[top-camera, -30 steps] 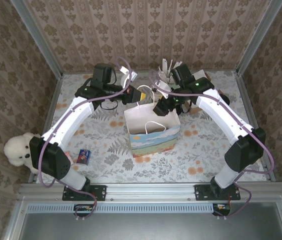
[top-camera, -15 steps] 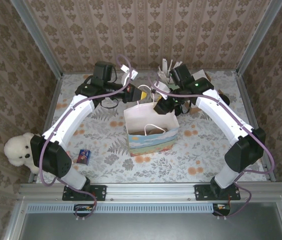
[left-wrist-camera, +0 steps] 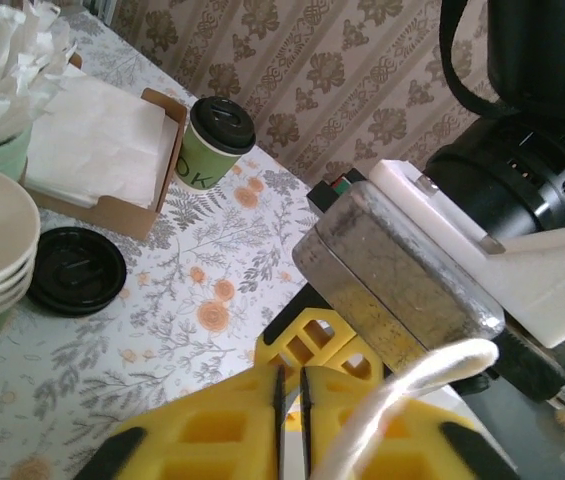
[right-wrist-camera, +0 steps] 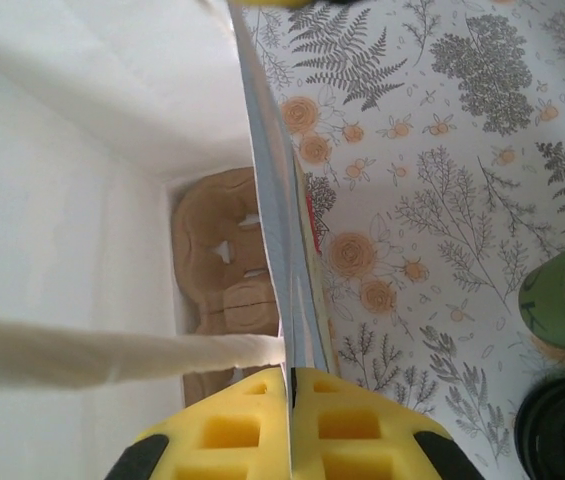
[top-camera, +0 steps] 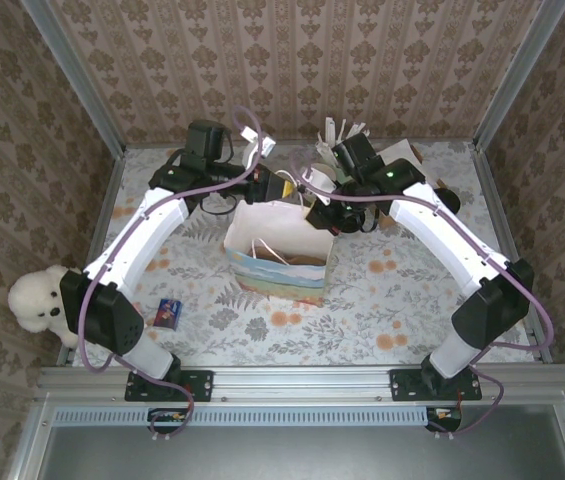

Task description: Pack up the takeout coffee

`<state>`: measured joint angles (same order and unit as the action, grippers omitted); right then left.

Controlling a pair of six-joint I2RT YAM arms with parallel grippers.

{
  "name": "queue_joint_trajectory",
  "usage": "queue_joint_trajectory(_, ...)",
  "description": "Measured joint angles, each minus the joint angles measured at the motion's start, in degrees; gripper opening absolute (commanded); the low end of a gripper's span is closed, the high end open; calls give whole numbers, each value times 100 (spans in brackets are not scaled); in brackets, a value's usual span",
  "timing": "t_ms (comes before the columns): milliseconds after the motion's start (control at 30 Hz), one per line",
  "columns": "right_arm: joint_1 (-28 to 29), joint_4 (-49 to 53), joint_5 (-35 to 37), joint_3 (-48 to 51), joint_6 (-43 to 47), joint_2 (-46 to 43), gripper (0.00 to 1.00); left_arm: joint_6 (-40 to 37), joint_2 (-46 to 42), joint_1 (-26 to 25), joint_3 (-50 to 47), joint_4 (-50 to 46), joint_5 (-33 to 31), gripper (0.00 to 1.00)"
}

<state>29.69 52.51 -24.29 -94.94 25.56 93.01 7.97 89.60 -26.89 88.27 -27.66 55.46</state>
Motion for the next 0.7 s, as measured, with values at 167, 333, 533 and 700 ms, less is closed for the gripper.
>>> queue_joint_trajectory(167, 238, -39, 623, 2, -688, -245, 0, 105, -234, 11, 2, -52, -354, 73)
queue_joint_trajectory(333, 407, -260, 1176, 304, -1921, -743, 0, 313, -807, 214, 0, -59, -981, 96)
queue_joint_trajectory(533, 437, -498, 1478, 1163, -3283, -1152, 0, 514, -1460, 415, -114, 50, -1853, 100)
queue_joint_trajectory(700, 632, -483, 2013, 1252, -3965, -1134, 0, 780, -1751, 417, -479, 144, -2643, 100)
